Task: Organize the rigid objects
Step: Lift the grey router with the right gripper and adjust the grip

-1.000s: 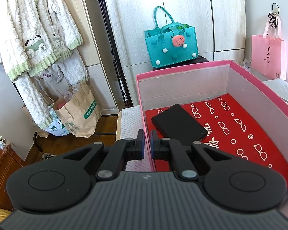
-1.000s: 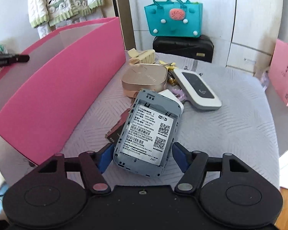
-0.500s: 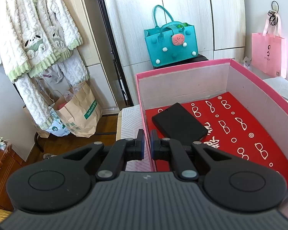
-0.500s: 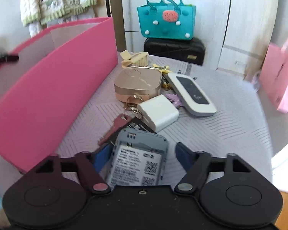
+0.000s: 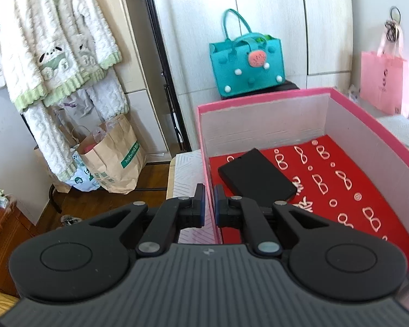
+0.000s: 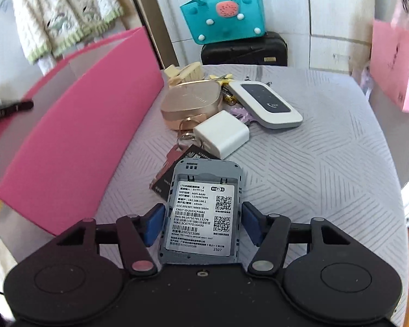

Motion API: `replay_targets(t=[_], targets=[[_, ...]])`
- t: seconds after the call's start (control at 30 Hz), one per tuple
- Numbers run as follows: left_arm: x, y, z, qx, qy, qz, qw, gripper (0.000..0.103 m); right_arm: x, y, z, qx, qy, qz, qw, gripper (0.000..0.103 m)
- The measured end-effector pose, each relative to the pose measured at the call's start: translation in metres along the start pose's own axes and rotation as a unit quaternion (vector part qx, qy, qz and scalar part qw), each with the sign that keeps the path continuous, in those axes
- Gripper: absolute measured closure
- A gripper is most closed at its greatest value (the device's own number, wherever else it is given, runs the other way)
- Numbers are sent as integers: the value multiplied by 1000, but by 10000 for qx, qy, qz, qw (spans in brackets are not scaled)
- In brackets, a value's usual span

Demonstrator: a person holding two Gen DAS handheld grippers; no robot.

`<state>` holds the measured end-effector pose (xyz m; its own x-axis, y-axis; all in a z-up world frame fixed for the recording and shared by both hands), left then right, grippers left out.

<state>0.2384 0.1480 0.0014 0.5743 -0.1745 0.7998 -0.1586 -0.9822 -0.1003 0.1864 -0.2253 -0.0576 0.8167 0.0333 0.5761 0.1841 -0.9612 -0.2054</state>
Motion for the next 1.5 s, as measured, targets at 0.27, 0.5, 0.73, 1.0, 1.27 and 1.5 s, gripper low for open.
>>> replay_targets(t=[0.27,0.5,0.73,1.0,1.27,1.5], targets=[[8,3,4,-86,-697,402,9967,97,24,-13,-37,-4,483,-423,9979,38],[17,-7,-5,-420,-1108,170,9928,96,82,-44,-60,571,733,-1236,9880,79],[11,-3,-3,-393,-1180,122,9922,97,73,-36,-23,737,-107,-1687,9829,68],[14,-2,-1,-292,-1269,147,9914,97,43,-48,-11,867,-989,-3787,9161,32],[14,-2,-1,-203,-1245,-43,9920,98,20,-63,2,758,-1197,-5619,8150,27],[12,-1,0,-166,-1234,-12,9922,98,25,-68,25,976,-1356,-4679,8678,29]])
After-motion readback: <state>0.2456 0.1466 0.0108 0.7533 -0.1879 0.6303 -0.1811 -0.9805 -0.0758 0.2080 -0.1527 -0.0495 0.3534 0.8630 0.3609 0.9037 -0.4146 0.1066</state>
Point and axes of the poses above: each gripper's, at about its wrist camera, not at the fingertips, and z roughly the way its jaws point, y to its right, x to its top, the point moved 3 cm from there along z, roughly the way its jaws point, and after that the axes turned 4 degrees about -x, right-handed, at the moved point
